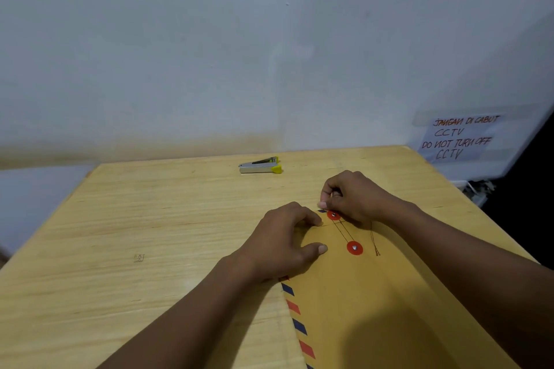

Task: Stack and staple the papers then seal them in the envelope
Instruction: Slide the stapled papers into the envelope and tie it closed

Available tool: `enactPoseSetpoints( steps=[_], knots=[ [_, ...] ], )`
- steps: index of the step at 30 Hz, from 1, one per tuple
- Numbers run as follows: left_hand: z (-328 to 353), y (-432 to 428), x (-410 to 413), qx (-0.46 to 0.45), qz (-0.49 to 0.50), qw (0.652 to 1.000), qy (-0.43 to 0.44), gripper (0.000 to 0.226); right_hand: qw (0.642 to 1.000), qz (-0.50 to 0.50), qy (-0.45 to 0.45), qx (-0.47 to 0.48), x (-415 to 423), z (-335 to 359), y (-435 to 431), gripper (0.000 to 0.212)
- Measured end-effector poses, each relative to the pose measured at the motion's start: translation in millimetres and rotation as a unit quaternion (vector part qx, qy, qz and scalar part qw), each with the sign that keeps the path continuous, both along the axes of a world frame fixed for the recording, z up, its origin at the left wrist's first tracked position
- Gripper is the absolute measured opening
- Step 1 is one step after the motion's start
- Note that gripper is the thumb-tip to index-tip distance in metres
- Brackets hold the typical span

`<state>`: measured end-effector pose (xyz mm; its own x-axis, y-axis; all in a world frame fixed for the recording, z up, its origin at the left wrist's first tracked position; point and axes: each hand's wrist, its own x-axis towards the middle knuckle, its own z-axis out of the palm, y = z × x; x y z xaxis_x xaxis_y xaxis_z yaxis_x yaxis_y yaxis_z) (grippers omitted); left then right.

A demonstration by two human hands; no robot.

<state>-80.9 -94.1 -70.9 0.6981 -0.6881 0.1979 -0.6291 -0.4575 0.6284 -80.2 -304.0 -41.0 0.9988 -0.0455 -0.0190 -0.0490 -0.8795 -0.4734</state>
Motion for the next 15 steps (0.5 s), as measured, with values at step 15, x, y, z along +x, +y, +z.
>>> enactPoseSetpoints(
  steps=[15],
  knots=[
    [-7, -3, -1, -0.001, -0.002, 1.000, -0.028, 0.040, 0.999, -0.029, -0.010, 0.009, -51, 1, -35, 0.005]
  ],
)
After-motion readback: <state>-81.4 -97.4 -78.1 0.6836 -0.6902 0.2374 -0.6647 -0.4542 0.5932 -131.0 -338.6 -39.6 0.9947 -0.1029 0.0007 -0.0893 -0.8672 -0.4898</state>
